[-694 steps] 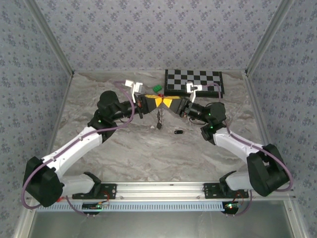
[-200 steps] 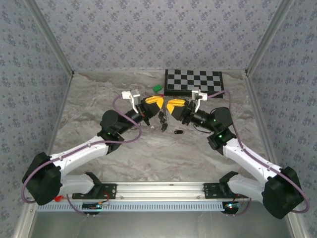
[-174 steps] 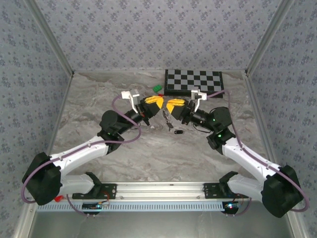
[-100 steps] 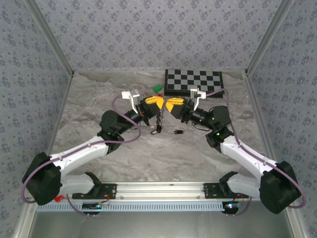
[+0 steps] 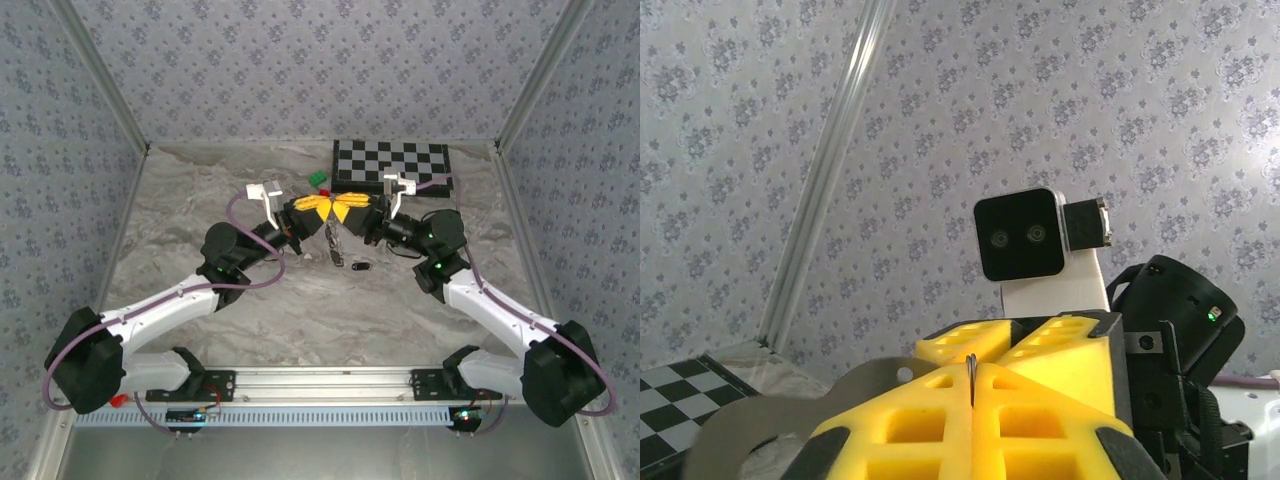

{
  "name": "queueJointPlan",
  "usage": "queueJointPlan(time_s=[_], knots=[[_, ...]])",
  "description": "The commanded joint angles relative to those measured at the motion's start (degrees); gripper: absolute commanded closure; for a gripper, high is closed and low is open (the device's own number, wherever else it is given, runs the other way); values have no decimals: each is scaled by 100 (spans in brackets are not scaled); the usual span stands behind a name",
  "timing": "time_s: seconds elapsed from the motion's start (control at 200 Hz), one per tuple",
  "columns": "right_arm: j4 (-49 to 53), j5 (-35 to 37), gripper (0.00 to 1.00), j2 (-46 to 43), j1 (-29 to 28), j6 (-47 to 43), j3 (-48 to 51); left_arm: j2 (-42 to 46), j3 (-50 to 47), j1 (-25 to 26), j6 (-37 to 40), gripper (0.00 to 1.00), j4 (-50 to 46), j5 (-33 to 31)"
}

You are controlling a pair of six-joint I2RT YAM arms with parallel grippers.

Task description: Put the keys on the keyring

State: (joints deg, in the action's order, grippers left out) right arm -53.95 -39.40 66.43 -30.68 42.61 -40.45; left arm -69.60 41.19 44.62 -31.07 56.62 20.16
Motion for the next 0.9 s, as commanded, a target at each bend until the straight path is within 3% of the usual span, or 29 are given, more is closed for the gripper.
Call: queueJointPlan(time_s=[0.0,0.115,0.255,0.4,0.495,0.72,0.79,0.84,0.895], knots=[[-19,-53,79,19,-39,-42,-196,10,251,-21,-117,100,386,172],[-25,-83,82,37,-70,-49,-208,-17,290,-21,-158,100,374,248],[-16,-143,94,45,-117,-88,-242,-37,300,-17,-176,100,357,278],[7,-106,93,-24,-110,-108,-183,-24,291,-32,-198,100,326,269],[-5,-132,100,-25,-127,-115,-174,-43,314,-32,-224,100,309,310],[256,-209,100,-142,-87,-253,-179,2,329,-110,-233,100,110,339],[640,-226,100,-267,-27,-409,-197,56,321,-202,-263,93,-59,341],[957,-288,100,-355,9,-569,-233,99,340,-299,-320,81,-240,358],[1502,-351,100,-441,42,-829,-338,113,356,-416,-347,77,-334,489]])
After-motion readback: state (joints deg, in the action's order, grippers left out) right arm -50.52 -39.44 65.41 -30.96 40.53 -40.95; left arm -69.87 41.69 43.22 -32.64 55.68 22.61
